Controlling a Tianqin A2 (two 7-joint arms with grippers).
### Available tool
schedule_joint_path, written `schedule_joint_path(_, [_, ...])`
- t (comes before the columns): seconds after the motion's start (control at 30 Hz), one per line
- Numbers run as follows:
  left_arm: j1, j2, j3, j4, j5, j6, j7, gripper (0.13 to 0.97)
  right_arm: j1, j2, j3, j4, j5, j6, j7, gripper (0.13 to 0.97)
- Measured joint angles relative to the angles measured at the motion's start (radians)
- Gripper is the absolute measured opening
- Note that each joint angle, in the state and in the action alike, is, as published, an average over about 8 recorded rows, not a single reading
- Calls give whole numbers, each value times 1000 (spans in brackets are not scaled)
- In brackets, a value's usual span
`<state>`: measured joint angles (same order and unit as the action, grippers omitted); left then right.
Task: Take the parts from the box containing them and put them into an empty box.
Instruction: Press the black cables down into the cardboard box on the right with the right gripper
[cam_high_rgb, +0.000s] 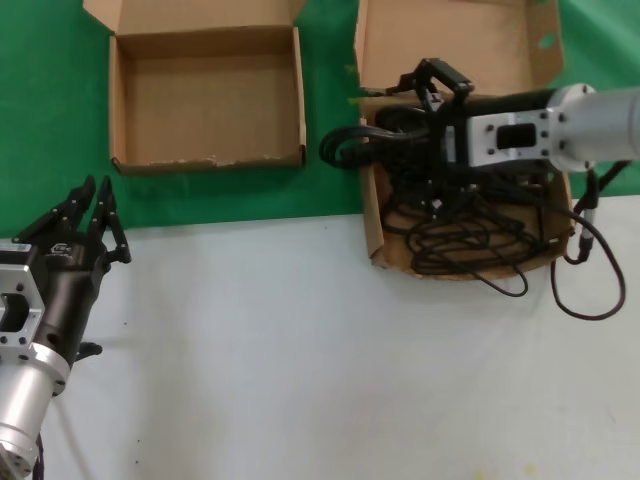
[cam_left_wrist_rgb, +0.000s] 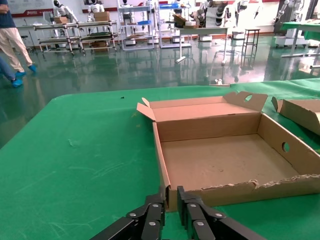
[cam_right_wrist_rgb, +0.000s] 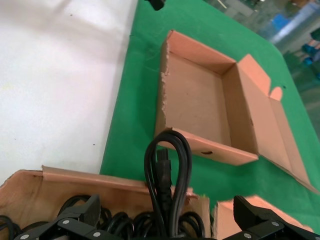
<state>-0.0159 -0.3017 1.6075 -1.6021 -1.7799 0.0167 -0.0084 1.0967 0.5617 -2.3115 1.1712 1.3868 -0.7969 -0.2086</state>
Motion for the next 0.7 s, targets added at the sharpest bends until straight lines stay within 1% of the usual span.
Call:
schedule_joint_path(0.13, [0,0,0,0,0,0,0,217,21,-47,8,-48,-28,-31,-35,942])
schedule_joint_path(0.2, [0,0,0,0,0,0,0,189,25,-62,14,-60,-39,-42,-48,919])
schedule_joint_path(0.4, [0,0,0,0,0,0,0,162,31,-90,34,-92,-66,-60,-83,852])
schedule_joint_path(0.43, [0,0,0,0,0,0,0,157,31,-93,38,-98,-71,-61,-88,852])
schedule_joint_path(0.7, [0,0,0,0,0,0,0,145,26,-109,70,-120,-115,-56,-73,697])
